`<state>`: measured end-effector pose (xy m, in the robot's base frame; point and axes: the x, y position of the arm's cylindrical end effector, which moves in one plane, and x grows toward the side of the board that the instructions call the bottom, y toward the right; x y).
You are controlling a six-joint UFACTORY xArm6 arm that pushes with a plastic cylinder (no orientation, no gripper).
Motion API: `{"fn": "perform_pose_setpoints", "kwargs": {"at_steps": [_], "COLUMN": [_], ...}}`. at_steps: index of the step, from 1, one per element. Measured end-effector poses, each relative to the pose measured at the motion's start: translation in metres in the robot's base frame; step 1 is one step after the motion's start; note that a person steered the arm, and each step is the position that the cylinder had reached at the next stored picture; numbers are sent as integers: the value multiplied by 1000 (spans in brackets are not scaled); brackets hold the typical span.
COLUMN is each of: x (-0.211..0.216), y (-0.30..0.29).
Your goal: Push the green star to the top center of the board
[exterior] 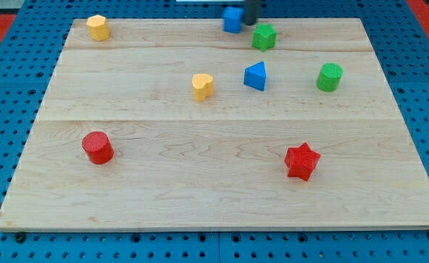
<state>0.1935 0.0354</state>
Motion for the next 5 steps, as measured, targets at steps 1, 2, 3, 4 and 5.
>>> {"fn": "perform_pose_setpoints", "kwargs": {"at_steps": [1,2,3,4,5], "x": [21,68,85,80,64], "y": [-73,-116,-118,-68,7]}}
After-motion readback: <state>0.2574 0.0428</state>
